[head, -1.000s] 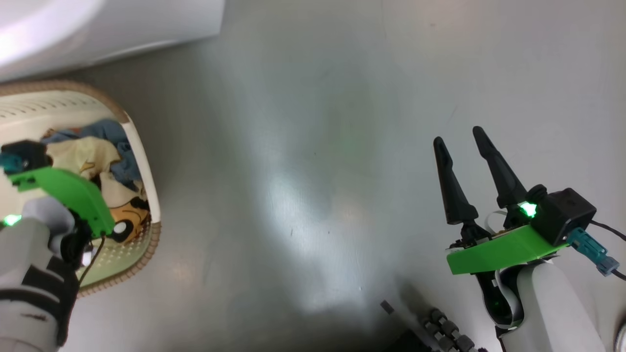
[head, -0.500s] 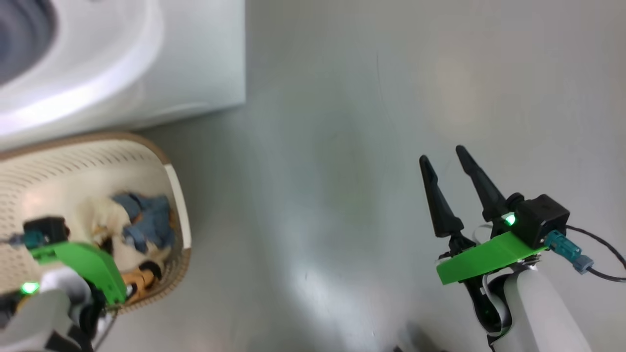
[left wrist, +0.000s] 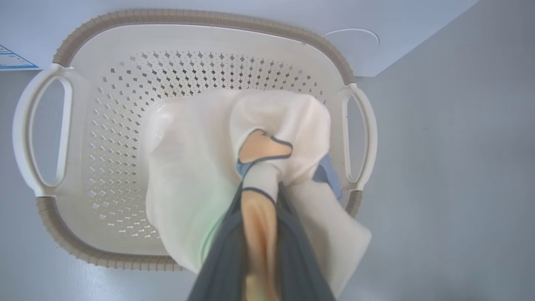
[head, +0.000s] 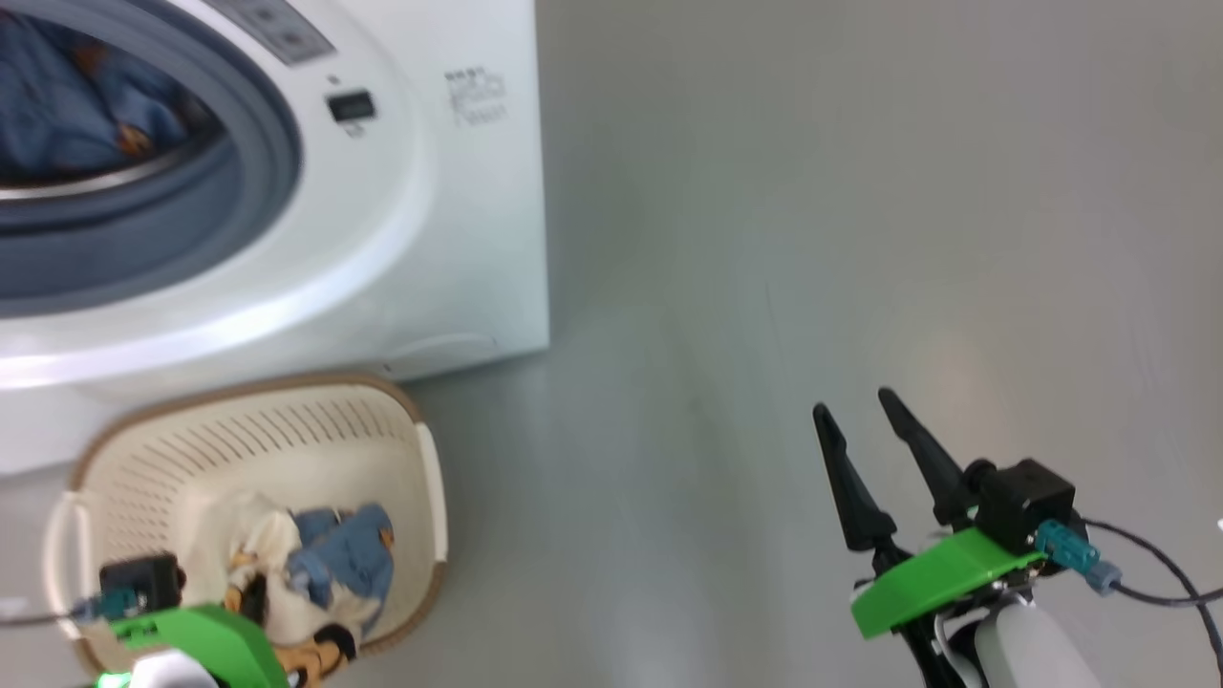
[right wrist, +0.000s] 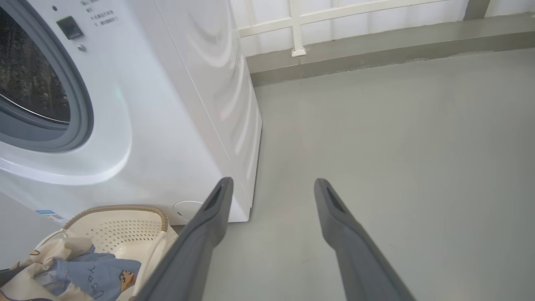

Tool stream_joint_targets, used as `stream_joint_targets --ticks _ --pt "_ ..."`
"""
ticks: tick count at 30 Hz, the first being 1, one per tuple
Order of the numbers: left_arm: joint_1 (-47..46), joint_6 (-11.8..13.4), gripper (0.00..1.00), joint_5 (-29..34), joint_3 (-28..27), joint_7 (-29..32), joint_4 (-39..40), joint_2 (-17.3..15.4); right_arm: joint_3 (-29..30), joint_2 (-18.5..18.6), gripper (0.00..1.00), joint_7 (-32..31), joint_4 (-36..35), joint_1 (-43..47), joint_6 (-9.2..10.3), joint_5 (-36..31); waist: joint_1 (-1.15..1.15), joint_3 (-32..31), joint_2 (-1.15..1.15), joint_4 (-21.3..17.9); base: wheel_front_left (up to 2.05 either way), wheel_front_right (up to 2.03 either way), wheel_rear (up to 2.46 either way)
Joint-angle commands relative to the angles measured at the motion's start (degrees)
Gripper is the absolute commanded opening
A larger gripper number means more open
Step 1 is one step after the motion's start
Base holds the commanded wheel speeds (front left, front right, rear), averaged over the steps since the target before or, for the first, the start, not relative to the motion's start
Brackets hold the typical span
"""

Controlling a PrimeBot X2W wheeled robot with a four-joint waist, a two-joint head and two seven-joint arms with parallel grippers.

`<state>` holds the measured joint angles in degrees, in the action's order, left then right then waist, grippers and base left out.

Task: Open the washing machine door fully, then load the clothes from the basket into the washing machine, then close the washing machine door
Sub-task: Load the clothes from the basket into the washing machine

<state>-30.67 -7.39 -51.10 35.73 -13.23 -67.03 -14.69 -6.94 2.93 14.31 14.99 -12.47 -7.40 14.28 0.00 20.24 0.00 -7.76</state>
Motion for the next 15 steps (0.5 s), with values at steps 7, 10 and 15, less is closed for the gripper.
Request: stream_joint_targets --ticks 7,10,15 --pt "5.07 0.01 0.0 0.72 -2.46 -1.71 5.24 -3.41 -1.53 -0.05 1.0 0.69 -0.05 3.37 -0.09 0.95 0.0 -10.86 0.0 4.64 0.0 0.0 0.0" --pt "6.97 0.99 0.0 2.44 -4.92 -1.74 9.91 -3.77 -1.26 -0.05 1.0 0.69 0.16 4.23 -0.09 0.99 0.0 -12.42 0.0 5.74 0.0 0.0 0.0" --pt "11.37 2.93 0.0 5.94 -9.21 -1.75 18.0 -3.62 -0.9 -0.05 1.0 0.69 0.39 5.08 -0.09 1.34 0.0 -14.68 0.0 7.16 0.0 0.0 0.0"
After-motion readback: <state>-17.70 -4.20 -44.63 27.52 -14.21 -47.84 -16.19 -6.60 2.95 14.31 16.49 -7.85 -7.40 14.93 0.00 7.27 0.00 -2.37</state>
